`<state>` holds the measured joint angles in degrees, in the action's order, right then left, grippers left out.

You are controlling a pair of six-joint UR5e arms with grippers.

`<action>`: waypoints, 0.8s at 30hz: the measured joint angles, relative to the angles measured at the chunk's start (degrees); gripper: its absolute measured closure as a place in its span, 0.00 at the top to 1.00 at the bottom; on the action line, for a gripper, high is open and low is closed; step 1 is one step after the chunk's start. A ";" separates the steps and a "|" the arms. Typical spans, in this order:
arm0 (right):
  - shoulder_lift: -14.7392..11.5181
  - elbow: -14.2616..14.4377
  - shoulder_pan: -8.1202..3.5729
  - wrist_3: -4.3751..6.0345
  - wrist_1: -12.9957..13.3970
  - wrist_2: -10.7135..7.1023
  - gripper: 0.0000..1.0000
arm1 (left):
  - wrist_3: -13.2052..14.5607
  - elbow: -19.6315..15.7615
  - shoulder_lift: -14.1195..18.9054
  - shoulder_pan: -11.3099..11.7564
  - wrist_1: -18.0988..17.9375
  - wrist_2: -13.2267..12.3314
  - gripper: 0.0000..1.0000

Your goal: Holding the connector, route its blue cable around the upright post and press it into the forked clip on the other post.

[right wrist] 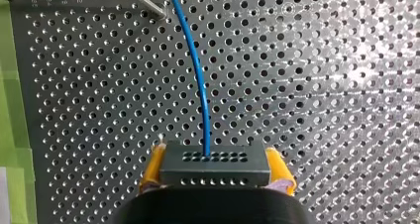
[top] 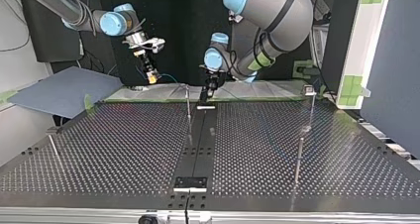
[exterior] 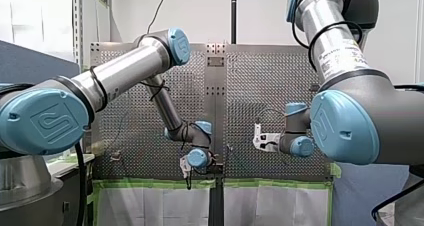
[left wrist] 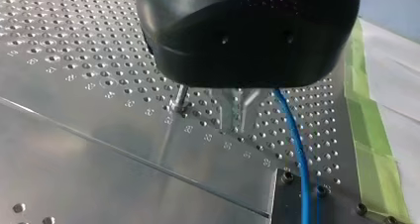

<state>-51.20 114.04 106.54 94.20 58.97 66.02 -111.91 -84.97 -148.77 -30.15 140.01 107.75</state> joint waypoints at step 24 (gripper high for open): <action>0.05 0.01 -0.35 0.48 -0.05 0.43 0.00 | 7.38 -0.50 0.33 -1.04 0.87 3.05 0.00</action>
<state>-51.16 114.05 106.19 94.68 58.92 66.45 -104.52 -85.47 -148.44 -31.19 140.87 110.80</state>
